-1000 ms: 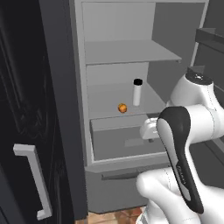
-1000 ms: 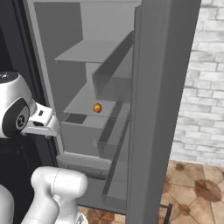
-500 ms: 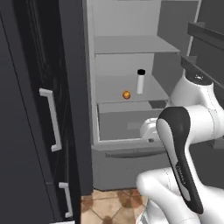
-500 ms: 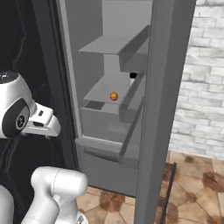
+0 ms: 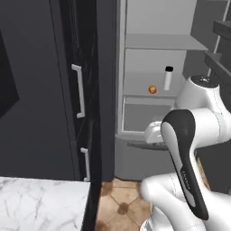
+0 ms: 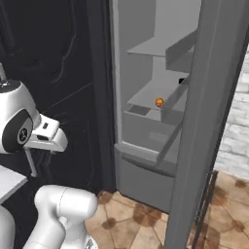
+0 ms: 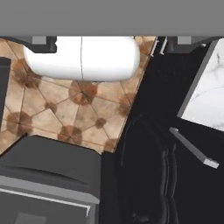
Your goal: Place the ketchup and mayonnaise from the counter to the top shelf of the fridge. If the existing items in the fridge are on the top shelf, move them to other shelves.
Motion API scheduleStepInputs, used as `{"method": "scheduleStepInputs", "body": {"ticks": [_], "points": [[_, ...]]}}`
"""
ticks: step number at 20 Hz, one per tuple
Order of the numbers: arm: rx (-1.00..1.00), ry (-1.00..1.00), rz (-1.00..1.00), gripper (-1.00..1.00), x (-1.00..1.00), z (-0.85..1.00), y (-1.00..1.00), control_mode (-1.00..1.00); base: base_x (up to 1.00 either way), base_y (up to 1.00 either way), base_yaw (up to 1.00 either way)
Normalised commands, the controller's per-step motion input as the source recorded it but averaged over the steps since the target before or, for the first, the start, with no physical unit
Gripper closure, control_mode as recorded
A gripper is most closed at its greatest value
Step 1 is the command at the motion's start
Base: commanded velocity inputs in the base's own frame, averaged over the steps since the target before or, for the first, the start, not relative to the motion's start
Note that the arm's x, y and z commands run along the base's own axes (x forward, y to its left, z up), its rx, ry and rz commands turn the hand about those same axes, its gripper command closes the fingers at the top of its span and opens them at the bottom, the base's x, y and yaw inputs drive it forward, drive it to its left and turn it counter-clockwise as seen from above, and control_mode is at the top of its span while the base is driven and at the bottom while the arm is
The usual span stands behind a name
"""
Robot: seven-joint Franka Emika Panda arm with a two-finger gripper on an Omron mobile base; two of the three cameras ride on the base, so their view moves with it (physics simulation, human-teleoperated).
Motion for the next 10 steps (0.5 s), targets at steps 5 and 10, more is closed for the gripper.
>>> {"method": "scheduleStepInputs", "body": {"ticks": [5, 10], "points": [[0.00, 0.00, 0.00, -1.00, 0.00, 0.00, 0.00, 1.00, -0.53, 0.00, 0.45], [0.00, 0.00, 0.00, -1.00, 0.00, 0.00, 0.00, 1.00, -0.52, 0.00, 0.48]]}}
